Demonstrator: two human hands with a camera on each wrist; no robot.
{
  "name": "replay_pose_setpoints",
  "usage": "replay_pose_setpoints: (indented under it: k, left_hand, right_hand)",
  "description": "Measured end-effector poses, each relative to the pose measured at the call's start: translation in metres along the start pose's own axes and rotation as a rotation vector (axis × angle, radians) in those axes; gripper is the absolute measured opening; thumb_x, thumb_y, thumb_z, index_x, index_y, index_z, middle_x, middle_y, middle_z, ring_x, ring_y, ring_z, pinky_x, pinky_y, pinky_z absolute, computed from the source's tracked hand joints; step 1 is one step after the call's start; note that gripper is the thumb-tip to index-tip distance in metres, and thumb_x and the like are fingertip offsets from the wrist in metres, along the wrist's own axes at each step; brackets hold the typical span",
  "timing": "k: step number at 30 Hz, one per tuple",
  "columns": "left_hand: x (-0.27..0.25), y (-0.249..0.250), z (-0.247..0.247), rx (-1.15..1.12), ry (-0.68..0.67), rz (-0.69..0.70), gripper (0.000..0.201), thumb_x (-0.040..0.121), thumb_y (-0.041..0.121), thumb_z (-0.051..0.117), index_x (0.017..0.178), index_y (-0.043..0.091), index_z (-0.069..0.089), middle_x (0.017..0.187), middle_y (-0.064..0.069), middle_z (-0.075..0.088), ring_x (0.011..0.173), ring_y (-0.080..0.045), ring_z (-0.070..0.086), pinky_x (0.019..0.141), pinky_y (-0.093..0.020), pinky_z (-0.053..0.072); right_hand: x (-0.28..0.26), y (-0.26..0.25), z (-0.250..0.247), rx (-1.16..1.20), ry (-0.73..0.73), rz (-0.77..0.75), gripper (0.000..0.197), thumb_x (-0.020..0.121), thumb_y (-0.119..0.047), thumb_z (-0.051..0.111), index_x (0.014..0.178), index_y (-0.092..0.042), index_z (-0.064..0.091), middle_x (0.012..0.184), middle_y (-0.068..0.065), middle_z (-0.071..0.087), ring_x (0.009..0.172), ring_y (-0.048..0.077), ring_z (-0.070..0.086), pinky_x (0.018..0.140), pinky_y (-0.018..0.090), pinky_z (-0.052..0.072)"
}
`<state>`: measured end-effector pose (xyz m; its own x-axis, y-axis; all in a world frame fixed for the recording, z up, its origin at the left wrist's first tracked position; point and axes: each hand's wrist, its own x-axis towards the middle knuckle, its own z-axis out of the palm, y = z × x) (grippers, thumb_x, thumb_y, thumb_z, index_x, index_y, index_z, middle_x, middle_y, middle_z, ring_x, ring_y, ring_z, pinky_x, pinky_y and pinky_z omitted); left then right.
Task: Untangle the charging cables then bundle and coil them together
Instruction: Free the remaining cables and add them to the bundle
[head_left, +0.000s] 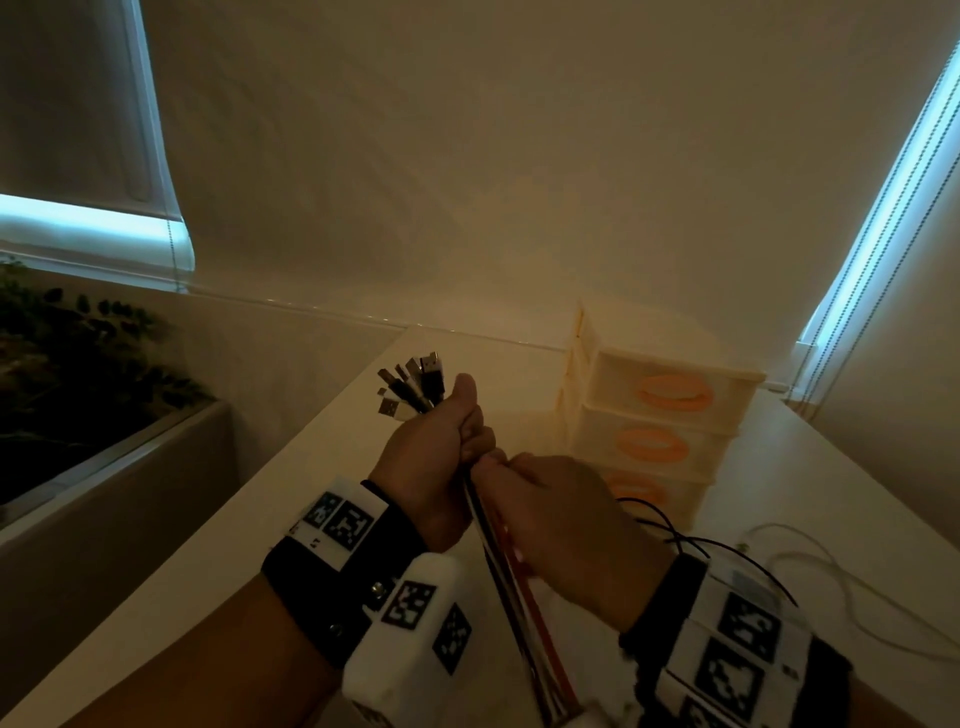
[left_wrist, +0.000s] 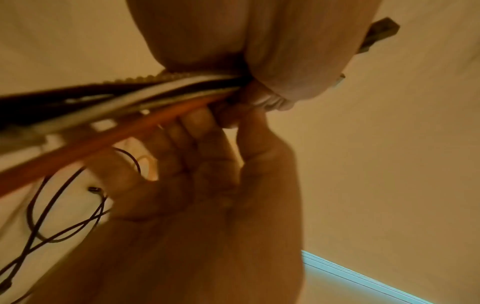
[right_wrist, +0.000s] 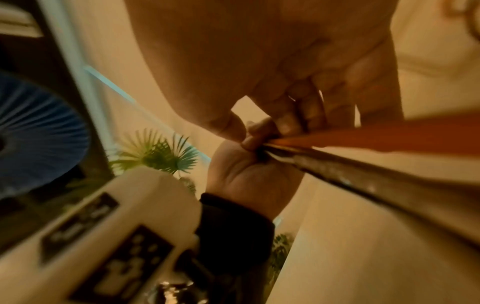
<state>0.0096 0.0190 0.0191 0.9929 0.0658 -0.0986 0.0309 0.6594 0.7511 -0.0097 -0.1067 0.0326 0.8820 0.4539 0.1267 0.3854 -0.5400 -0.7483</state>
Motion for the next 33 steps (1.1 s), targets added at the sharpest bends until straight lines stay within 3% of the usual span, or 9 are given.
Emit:
replay_pose_setpoints:
  k: [3,6,10,15,18,23,29,31,33]
  left_hand:
    - [0.0,0.005,-0.003,0.014,0.037,0.028,0.056,0.101,0.047,0.049,0.055,0.018,0.032,0.053,0.002,0.024,0.049,-0.014,0.025,0.059,-0.029,0.03]
    - [-0.003,0.007,-0.005,0.106,0.044,0.027,0.046,0.101,0.044,0.052,0.064,0.018,0.043,0.06,-0.001,0.029,0.049,-0.015,0.028,0.045,-0.025,0.035]
    - [-0.013,-0.002,0.007,0.232,0.016,0.137,0.033,0.105,0.044,0.04,0.103,0.014,0.055,0.07,-0.003,0.044,0.045,-0.01,0.038,0.045,-0.022,0.03]
    - [-0.017,0.002,0.005,0.313,0.04,0.129,0.029,0.107,0.011,0.032,0.081,0.012,0.045,0.045,0.003,0.037,0.037,-0.008,0.032,0.039,-0.017,0.026]
    - [-0.015,0.005,0.004,0.354,0.038,0.089,0.026,0.101,0.001,0.037,0.078,0.009,0.048,0.044,0.001,0.037,0.04,-0.01,0.033,0.04,-0.019,0.027]
    - [-0.009,0.005,-0.002,0.293,0.019,-0.045,0.031,0.099,0.0,0.035,0.073,0.015,0.042,0.049,-0.001,0.036,0.041,-0.01,0.03,0.041,-0.019,0.024]
    - [-0.012,0.0,0.002,0.338,0.005,-0.002,0.027,0.104,0.019,0.035,0.083,0.018,0.052,0.055,0.002,0.037,0.045,-0.01,0.03,0.044,-0.018,0.02]
    - [-0.011,-0.001,0.008,0.339,-0.029,0.019,0.027,0.105,0.041,0.034,0.112,0.027,0.056,0.073,0.0,0.047,0.06,-0.012,0.041,0.054,-0.026,0.028]
    - [-0.003,0.001,0.01,0.266,-0.015,-0.021,0.036,0.1,0.053,0.04,0.101,0.023,0.06,0.077,0.002,0.043,0.064,-0.012,0.041,0.06,-0.029,0.029]
  right_hand:
    - [0.008,-0.007,-0.004,-0.194,0.143,-0.135,0.049,0.095,-0.046,0.05,0.059,-0.015,0.037,0.056,0.0,0.035,0.049,0.016,0.031,0.049,0.029,0.029]
    - [0.021,-0.018,-0.014,-0.174,0.388,-0.27,0.038,0.085,-0.061,0.052,0.08,-0.025,0.043,0.077,-0.003,0.046,0.061,0.01,0.042,0.055,0.022,0.033]
    - [0.048,-0.046,-0.018,-0.004,-0.02,-0.095,0.085,0.073,-0.07,0.068,0.139,-0.03,0.033,0.127,-0.004,0.055,0.106,0.012,0.058,0.08,0.025,0.049]
    - [0.071,-0.057,-0.004,-0.201,-0.068,-0.223,0.034,0.093,-0.046,0.06,0.113,-0.021,0.048,0.103,-0.002,0.061,0.093,0.015,0.06,0.08,0.033,0.05]
    - [0.073,-0.058,-0.004,-0.179,-0.037,-0.215,0.027,0.098,-0.039,0.054,0.114,-0.018,0.047,0.099,0.0,0.058,0.088,0.015,0.056,0.072,0.029,0.044]
    - [0.078,-0.05,-0.002,-0.094,-0.045,-0.129,0.028,0.098,-0.037,0.055,0.117,-0.019,0.047,0.105,0.003,0.061,0.098,0.021,0.061,0.09,0.041,0.052]
    - [0.065,-0.038,-0.003,0.087,-0.086,0.007,0.087,0.09,-0.057,0.06,0.156,-0.025,0.014,0.155,0.002,0.036,0.133,0.022,0.047,0.108,0.04,0.043]
    - [0.052,-0.029,0.003,0.336,-0.105,0.227,0.107,0.079,-0.071,0.062,0.157,-0.029,0.003,0.157,0.004,0.036,0.123,0.023,0.055,0.097,0.044,0.053]
    - [0.038,-0.019,0.009,0.557,-0.146,0.398,0.113,0.066,-0.084,0.061,0.156,-0.029,0.019,0.144,0.006,0.053,0.109,0.023,0.064,0.081,0.042,0.058]
